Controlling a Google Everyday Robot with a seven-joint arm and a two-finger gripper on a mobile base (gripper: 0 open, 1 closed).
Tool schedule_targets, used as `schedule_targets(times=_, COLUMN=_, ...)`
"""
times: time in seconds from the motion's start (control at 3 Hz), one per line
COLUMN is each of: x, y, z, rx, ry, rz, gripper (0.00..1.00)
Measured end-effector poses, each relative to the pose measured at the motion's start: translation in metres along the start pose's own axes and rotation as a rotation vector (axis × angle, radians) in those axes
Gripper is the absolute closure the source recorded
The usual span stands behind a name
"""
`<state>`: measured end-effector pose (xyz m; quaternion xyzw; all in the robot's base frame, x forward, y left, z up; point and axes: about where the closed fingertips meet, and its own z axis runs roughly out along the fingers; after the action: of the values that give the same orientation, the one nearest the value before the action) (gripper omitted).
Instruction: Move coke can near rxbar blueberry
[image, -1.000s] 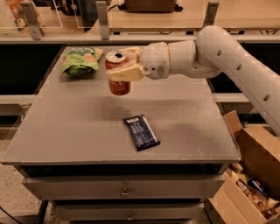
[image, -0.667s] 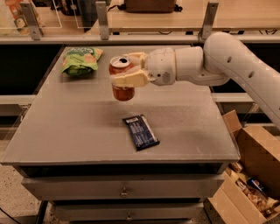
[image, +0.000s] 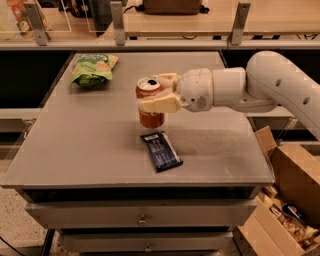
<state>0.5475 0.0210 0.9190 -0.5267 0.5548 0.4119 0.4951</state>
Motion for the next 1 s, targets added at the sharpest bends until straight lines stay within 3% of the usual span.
schedule_targets(times=1.0, x=0.0127, y=0.0055, z=-0.0032, rx=0.013, ry=-0.004, rz=0.021, gripper=0.13)
